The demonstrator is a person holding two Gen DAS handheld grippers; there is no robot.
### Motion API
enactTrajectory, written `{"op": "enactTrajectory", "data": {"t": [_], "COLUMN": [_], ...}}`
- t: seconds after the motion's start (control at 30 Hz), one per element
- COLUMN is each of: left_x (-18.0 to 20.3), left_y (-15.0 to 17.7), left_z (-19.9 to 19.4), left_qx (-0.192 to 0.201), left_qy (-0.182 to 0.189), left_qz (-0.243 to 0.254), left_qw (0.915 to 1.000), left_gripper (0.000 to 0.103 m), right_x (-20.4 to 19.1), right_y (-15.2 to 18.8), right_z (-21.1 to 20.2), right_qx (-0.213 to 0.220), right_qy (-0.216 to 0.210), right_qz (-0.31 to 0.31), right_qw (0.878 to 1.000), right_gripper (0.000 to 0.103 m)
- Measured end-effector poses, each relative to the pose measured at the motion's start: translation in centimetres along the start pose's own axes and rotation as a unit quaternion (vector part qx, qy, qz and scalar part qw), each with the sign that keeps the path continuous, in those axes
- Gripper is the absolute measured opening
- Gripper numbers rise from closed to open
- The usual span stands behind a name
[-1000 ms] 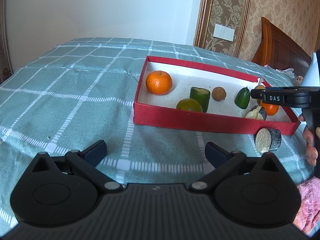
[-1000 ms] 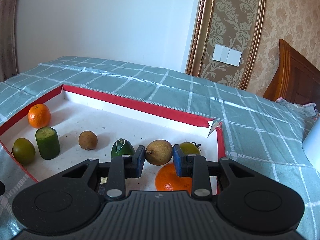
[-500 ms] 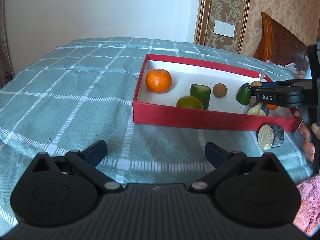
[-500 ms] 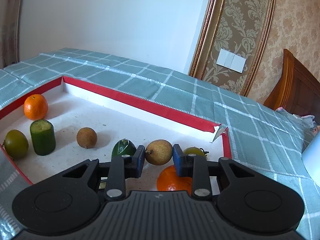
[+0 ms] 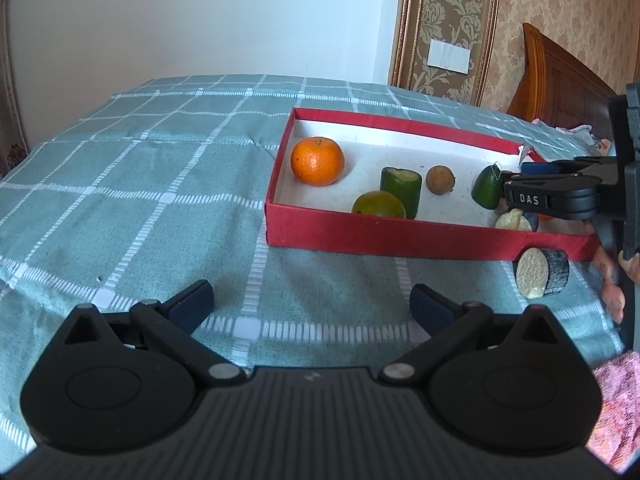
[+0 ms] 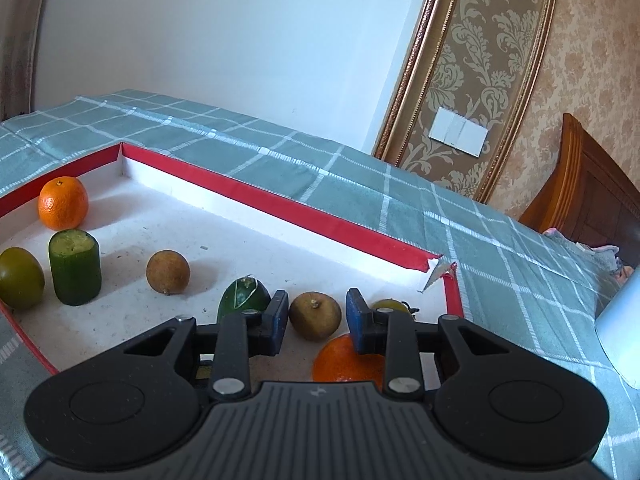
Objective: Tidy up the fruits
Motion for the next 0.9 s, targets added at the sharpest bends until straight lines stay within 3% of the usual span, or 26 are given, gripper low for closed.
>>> {"op": "enactTrajectory", "data": {"t": [0.07, 0.13, 0.53, 0.7, 0.9], "left_x": [0.0, 0.0, -0.2, -0.2, -0.1], "left_y": [0.0, 0.0, 0.0, 0.0, 0.0], "left_z": [0.0, 0.0, -0.1, -0.1, 0.0], "left_qx": [0.0, 0.0, 0.001, 0.001, 0.0], "left_qy": [0.0, 0.0, 0.003, 0.004, -0.001], "left_qz": [0.0, -0.001, -0.005, -0.006, 0.001], "left_qw": [1.0, 1.0, 1.0, 1.0, 1.0], "left_gripper": [0.103, 0.103, 0.103, 0.103, 0.103], "right_x": [0.2, 0.5, 0.9, 1.9, 2.8], "right_y": [0.0, 0.1, 0.6, 0.9, 2.6], "right_z": [-0.3, -0.5, -2.0, -4.4, -7.6], "right_qx": [0.004, 0.007, 0.02, 0.044, 0.061], "right_qy": [0.012, 0.026, 0.022, 0.024, 0.012], "right_qz": [-0.001, 0.0, 0.009, 0.035, 0.068], "right_qw": [1.0, 1.0, 1.0, 0.998, 0.996], "right_gripper": [0.055, 0.067, 0.074, 0.081, 0.082]}}
Point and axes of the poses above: each gripper's, at about its wrist camera, not at the fingertips, and z roughly the way its jaws point, x to its right, y to its underside, the point moved 2 cm from there along z, roughly the way its jaws point, and after that the axes turned 7 degrees about -y, right-handed, at the moved point
